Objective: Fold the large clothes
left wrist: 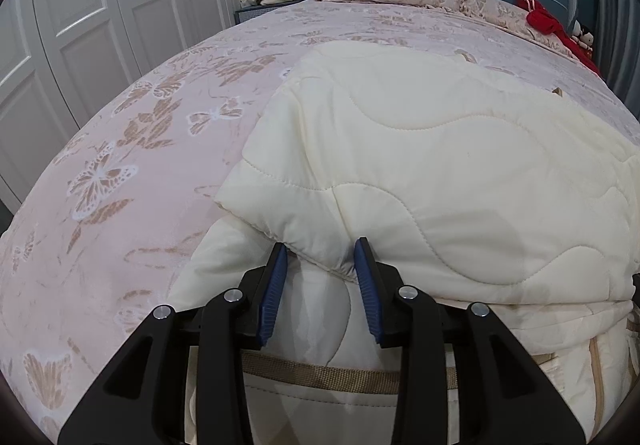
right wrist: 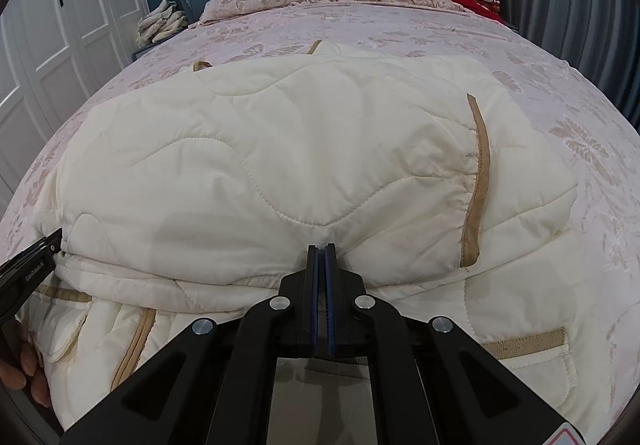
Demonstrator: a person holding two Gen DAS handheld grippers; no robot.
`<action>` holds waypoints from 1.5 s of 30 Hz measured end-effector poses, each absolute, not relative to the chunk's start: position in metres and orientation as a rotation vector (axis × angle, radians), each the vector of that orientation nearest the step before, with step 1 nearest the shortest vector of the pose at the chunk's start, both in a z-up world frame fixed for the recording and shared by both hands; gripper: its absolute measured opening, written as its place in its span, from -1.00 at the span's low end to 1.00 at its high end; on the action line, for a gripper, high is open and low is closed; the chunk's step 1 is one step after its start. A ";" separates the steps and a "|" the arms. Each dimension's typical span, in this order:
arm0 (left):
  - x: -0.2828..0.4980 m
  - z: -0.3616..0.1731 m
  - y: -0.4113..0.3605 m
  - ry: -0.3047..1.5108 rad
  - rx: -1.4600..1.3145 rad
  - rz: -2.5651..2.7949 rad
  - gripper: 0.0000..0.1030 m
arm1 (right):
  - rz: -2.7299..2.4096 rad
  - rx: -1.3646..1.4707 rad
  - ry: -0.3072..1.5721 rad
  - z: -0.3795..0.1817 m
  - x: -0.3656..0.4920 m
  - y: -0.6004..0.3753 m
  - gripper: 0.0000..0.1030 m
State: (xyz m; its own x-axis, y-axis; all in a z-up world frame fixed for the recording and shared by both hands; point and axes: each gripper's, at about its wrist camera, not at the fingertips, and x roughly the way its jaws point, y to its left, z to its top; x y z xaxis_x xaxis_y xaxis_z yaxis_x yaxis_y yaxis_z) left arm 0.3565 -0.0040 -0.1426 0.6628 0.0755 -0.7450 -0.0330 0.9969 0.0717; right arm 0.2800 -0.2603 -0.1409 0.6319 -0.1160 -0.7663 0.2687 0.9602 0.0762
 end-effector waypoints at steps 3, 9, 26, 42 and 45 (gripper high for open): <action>0.356 -0.142 -0.003 0.846 0.045 0.057 -0.34 | -0.220 0.200 0.868 -0.137 0.280 -0.262 -0.94; 0.354 -0.115 0.016 0.842 -0.029 0.014 -0.28 | -0.234 0.254 0.798 -0.096 0.271 -0.281 -0.84; 0.468 -0.075 -0.006 0.827 -0.032 0.041 -0.28 | -0.307 0.358 0.794 -0.083 0.353 -0.340 -0.30; 0.523 -0.132 -0.024 0.883 0.054 0.034 -0.23 | -0.241 0.283 0.879 -0.121 0.404 -0.313 -0.44; 0.523 -0.119 -0.020 0.892 0.023 0.019 -0.28 | -0.208 0.275 0.831 -0.093 0.409 -0.298 -0.31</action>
State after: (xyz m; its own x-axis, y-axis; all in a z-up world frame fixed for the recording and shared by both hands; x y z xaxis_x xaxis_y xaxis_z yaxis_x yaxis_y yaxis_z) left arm 0.5235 -0.0198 -0.1192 0.6274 0.0264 -0.7782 -0.0076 0.9996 0.0278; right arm 0.4092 -0.2978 -0.0930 0.6572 -0.0744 -0.7501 0.2881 0.9444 0.1587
